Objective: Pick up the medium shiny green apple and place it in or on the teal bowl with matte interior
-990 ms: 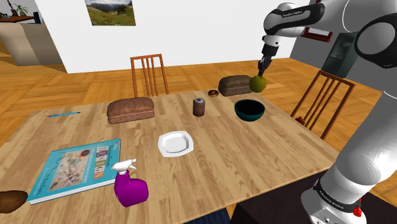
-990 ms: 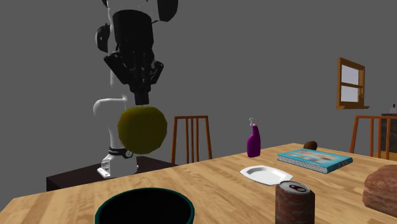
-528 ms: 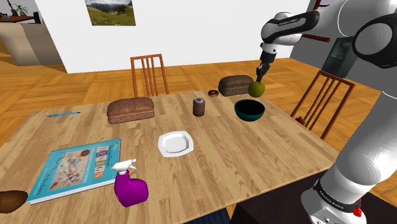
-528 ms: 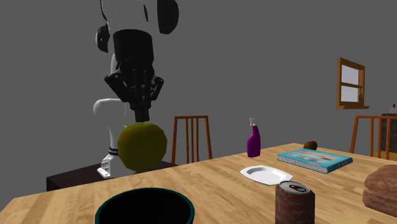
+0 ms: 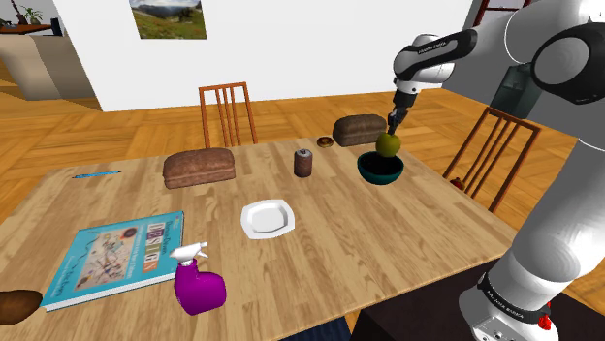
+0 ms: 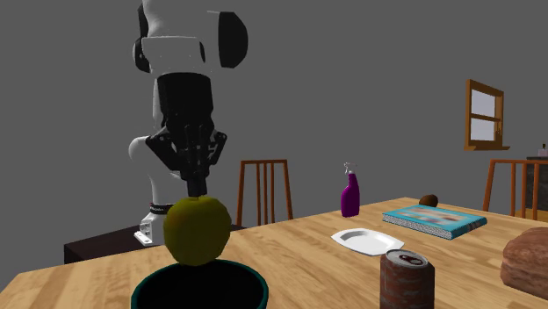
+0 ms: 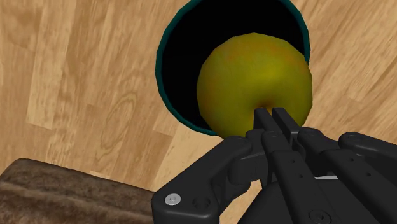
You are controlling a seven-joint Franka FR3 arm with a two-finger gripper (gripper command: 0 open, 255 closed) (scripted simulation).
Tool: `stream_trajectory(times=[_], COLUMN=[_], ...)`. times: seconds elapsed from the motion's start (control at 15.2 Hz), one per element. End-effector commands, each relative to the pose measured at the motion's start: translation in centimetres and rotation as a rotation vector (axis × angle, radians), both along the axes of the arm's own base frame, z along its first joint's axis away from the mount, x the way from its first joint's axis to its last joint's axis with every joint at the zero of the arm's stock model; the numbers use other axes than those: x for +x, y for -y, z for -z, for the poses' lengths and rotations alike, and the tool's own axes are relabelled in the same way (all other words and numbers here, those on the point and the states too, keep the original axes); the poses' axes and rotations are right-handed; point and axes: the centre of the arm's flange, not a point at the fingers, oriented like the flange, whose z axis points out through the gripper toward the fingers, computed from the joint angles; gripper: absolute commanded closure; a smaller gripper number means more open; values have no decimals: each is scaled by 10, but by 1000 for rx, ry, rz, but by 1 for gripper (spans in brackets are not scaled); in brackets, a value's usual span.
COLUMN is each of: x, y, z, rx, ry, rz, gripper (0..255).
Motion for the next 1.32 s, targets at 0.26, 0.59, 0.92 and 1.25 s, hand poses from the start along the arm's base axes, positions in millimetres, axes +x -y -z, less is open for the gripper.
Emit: stream_trajectory(times=[0.26,0.59,0.92,1.25], x=[-1,-1,-1,-1], y=[0,0,0,1], z=[31,38,38,38], rx=[0,0,0,0], ry=[1,1,1,1], rz=[0,0,0,0], gripper=[255,255,0,0])
